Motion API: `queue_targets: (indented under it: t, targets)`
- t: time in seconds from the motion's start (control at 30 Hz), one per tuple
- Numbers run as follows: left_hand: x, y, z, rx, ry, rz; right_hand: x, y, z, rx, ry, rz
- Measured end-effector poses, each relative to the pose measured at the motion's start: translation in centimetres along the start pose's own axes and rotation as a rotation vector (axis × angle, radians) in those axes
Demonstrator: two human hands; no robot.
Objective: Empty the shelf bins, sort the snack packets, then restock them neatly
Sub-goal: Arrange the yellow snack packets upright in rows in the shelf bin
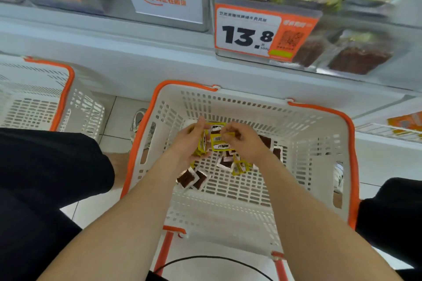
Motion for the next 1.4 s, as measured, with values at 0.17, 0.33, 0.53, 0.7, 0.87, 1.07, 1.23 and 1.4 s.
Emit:
queue_targets:
  t: [0.17, 0.33, 0.53, 0.7, 0.87, 1.07, 1.23, 1.4]
  targets:
    - [2.8, 3.5, 3.2, 0.06, -0.379, 0.112, -2.6, -8.4, 1.4, -0.099, -0.119, 0.009]
    - [3.4, 7.3, 7.4, 0.143, -0.514, 0.059, -4.2, -13.6, 4.7, -0.185, 0.044, -0.082]
    - [5.1, 11.5, 12.4, 0.215, -0.467, 0.071, -5.2, -19.6, 8.0, -0.297, -0.006, 0.284]
    - [6.6, 13.9, 17.0, 0.214, -0.713, 0.227, -7.2, -23.6, 10.9, -0.28, 0.024, 0.584]
    - [8.3, 16.9, 21.4, 0.33, -0.798, 0.15, -10.1, -28.1, 15.0, -0.511, 0.167, 0.492]
    - [8.7, 23.6, 26.9, 0.839, -0.312, -0.439, -13.3, -34.2, 20.1, -0.643, 0.229, 0.374]
    - [10.2, 28.3, 28.8, 1.082, -0.138, -0.604, -15.7, -34.5, 20.3, -0.602, 0.367, 0.082]
    - [13.2, 29.6, 26.3, 0.893, -0.166, -0.119, -17.1, -33.0, 18.8, -0.524, 0.5, -0.349]
Point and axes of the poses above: each hand's wrist, its own z-axis away from the middle knuckle, its own x-axis out of the palm, y = z × x, the point moved 5 cm from there along -z, towards the middle knuckle, and after that the axes turned 12 degrees about -z, right-handed, at the moved point
